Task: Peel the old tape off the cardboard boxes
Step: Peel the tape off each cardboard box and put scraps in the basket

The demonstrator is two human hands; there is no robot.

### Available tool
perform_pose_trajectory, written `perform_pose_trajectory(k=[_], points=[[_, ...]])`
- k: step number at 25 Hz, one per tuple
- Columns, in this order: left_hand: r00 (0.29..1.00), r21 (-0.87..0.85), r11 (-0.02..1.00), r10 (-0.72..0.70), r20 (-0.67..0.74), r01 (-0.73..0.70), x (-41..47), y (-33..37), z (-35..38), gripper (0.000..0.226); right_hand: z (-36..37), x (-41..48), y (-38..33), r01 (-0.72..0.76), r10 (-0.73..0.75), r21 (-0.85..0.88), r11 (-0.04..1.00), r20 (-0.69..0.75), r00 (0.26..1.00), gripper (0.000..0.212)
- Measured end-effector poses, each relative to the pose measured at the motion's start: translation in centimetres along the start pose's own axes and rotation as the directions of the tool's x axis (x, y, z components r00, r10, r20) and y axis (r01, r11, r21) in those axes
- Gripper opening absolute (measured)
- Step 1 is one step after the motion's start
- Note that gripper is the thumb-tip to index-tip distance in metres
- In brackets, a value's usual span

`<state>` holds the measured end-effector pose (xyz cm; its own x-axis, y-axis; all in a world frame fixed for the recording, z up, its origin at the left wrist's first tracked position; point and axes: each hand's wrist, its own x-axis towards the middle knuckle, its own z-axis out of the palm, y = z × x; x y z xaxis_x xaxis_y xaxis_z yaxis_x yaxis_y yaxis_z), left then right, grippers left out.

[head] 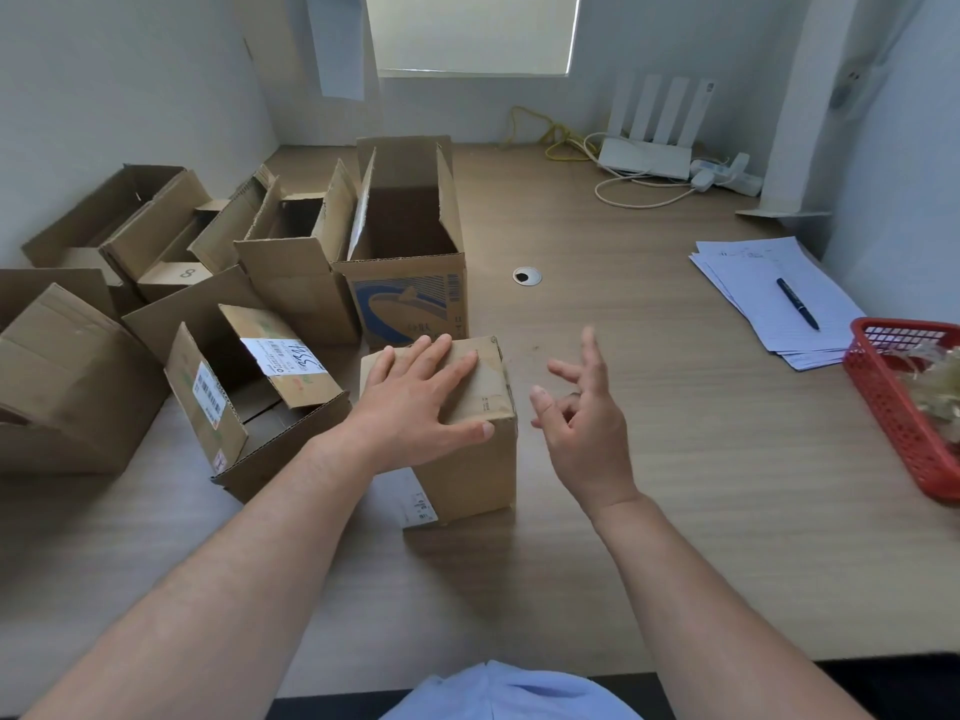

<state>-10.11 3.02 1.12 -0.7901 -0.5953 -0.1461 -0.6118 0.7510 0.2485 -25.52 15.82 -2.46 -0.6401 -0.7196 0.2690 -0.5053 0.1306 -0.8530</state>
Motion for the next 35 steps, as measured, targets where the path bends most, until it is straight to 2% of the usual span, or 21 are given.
perform_pose_trajectory(k=[1, 3, 5, 8, 14, 17, 19, 23, 25, 27, 29, 30, 32, 35], points=[[1.000, -0.006, 1.000, -0.005, -0.005, 0.005, 0.0, 0.0, 0.0, 0.083, -0.4, 0.0, -0.1, 0.067, -0.070, -0.035, 0.997, -0.084, 0.994, 0.070], [1.000, -0.015, 1.000, -0.010, -0.005, 0.010, 0.1, -0.1, -0.1, 0.083, -1.2, 0.2, -0.4, 0.246, -0.274, -0.158, 0.956, -0.190, 0.943, 0.049], [1.000, 0.000, 1.000, -0.014, 0.008, 0.014, 0.3, -0.2, -0.1, 0.086, -1.4, -0.1, -0.7, 0.393, -0.434, -0.255, 0.883, -0.131, 0.891, 0.027], [1.000, 0.042, 0.999, -0.023, 0.013, 0.023, 0.6, -0.1, -0.1, 0.090, -0.7, -1.4, -0.8, 0.463, -0.496, -0.329, 0.823, -0.016, 0.868, 0.025], [1.000, 0.052, 0.999, -0.016, 0.009, 0.015, 0.4, 0.3, 0.0, 0.091, 0.7, -1.7, -2.7, 0.353, -0.411, -0.396, 0.848, -0.067, 0.909, 0.034], [1.000, 0.078, 0.997, -0.010, 0.002, 0.010, 0.1, 0.5, 0.0, 0.090, 1.0, -0.5, -3.6, 0.209, -0.231, -0.506, 0.837, 0.020, 0.973, 0.036], [1.000, 0.084, 0.996, -0.010, -0.002, 0.010, -0.1, 0.7, 0.0, 0.090, 1.1, 0.1, -3.9, 0.152, -0.124, -0.578, 0.802, 0.088, 0.988, 0.027], [1.000, 0.083, 0.996, -0.007, -0.006, 0.008, -0.1, 0.7, 0.2, 0.090, 1.1, 0.2, -4.2, 0.223, -0.178, -0.598, 0.770, 0.134, 0.975, 0.013], [1.000, 0.080, 0.997, -0.010, -0.009, 0.011, -0.1, 0.6, 0.3, 0.090, 0.4, 0.9, -4.1, 0.206, -0.100, -0.515, 0.832, 0.227, 0.969, 0.016], [1.000, 0.063, 0.998, -0.023, -0.014, 0.024, -0.1, 0.4, 0.3, 0.090, -0.4, 1.8, -3.9, 0.035, 0.053, -0.282, 0.959, 0.298, 0.953, 0.019], [0.999, 0.051, 0.998, -0.032, -0.020, 0.033, -0.2, 0.1, 0.3, 0.090, -0.7, 1.6, -3.8, -0.125, 0.133, -0.045, 0.991, 0.301, 0.944, 0.020], [0.999, 0.050, 0.998, -0.035, -0.024, 0.036, -0.2, 0.0, 0.4, 0.090, -0.7, 1.2, -3.6, -0.151, 0.139, 0.017, 0.988, 0.287, 0.948, 0.019], [0.999, 0.057, 0.998, -0.033, -0.032, 0.035, -0.1, 0.1, 0.6, 0.090, -0.4, 0.5, -3.3, -0.110, 0.100, 0.034, 0.993, 0.215, 0.972, 0.015], [0.998, 0.056, 0.998, -0.030, -0.050, 0.033, 0.1, 0.6, 0.8, 0.090, -0.3, -0.5, -2.9, 0.053, -0.055, -0.135, 0.989, -0.007, 0.998, 0.028]])
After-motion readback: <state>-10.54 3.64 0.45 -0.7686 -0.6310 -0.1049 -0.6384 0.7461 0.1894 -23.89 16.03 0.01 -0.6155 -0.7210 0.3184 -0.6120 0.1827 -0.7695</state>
